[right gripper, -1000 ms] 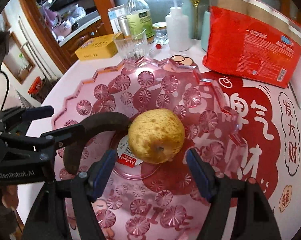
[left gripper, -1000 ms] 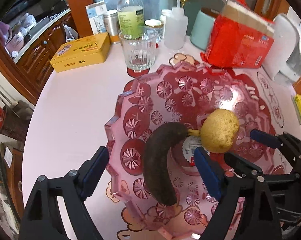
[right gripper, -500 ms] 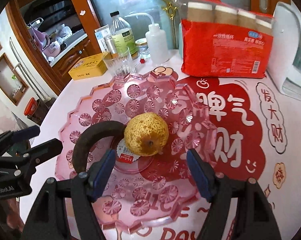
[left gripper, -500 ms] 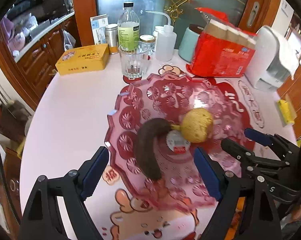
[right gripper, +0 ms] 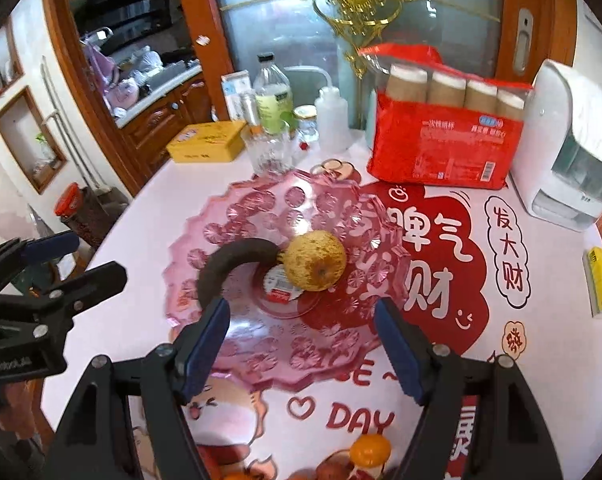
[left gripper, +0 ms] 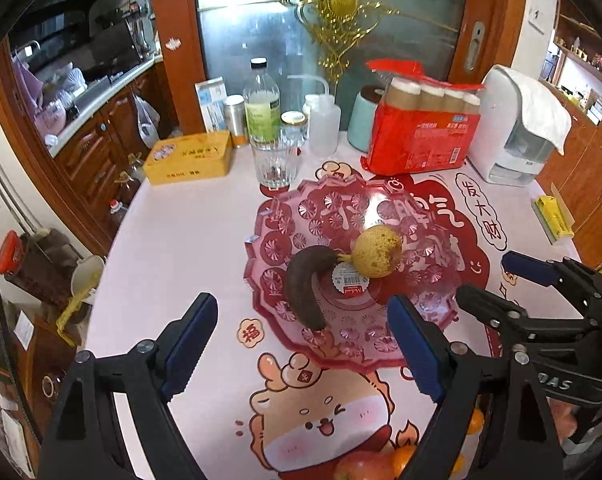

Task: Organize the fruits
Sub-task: 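Open both tools to drop banana and pear into the bowl, withdraw, then grasp the red apple with the left tool while the right tool grasps the avocado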

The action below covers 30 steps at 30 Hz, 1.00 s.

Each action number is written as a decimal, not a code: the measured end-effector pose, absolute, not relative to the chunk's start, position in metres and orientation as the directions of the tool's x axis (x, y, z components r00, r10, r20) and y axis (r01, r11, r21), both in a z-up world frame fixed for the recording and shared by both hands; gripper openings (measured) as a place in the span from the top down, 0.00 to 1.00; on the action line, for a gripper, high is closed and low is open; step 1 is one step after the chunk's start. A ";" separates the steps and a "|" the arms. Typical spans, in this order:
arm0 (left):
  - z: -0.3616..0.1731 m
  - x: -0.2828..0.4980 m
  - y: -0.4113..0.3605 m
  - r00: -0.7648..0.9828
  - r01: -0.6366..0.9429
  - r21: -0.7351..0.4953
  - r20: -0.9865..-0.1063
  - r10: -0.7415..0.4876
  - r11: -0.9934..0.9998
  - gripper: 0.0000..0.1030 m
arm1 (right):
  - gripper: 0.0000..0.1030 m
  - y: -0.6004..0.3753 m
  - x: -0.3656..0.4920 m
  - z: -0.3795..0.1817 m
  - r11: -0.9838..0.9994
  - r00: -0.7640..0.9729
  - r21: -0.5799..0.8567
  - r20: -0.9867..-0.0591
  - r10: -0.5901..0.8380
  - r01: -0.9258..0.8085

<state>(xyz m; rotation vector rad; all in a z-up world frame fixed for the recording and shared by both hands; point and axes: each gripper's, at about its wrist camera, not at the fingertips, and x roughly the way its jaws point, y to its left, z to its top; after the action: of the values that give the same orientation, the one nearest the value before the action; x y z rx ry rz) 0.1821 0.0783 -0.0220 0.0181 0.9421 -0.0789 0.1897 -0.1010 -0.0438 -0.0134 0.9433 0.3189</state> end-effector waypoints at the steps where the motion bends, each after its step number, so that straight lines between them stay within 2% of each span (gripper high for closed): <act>1: -0.017 0.176 0.079 0.588 0.074 -0.014 -0.807 -0.055 0.997 0.17 | 0.27 -0.102 0.185 -0.039 0.951 0.542 0.141 -0.794 0.274 -0.275; 15: 0.028 0.095 0.086 0.636 0.105 -0.008 -0.768 -0.073 0.994 0.17 | 0.27 -0.115 0.090 0.027 0.964 0.655 0.123 -0.712 0.251 -0.236; 22: 0.023 0.058 0.084 0.626 0.138 -0.014 -0.773 -0.098 0.990 0.16 | 0.27 -0.120 0.045 0.024 0.972 0.679 0.072 -0.704 0.210 -0.226; 30: -0.009 0.029 0.072 0.611 0.172 -0.012 -0.783 -0.116 0.985 0.16 | 0.27 -0.128 0.001 0.005 0.981 0.702 0.019 -0.696 0.150 -0.191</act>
<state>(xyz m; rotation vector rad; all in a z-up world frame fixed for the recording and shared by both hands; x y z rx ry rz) 0.0287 0.0723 -0.0093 0.0662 0.8989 -0.1665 0.0013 -0.1282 0.0048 -0.0556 0.7701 0.1898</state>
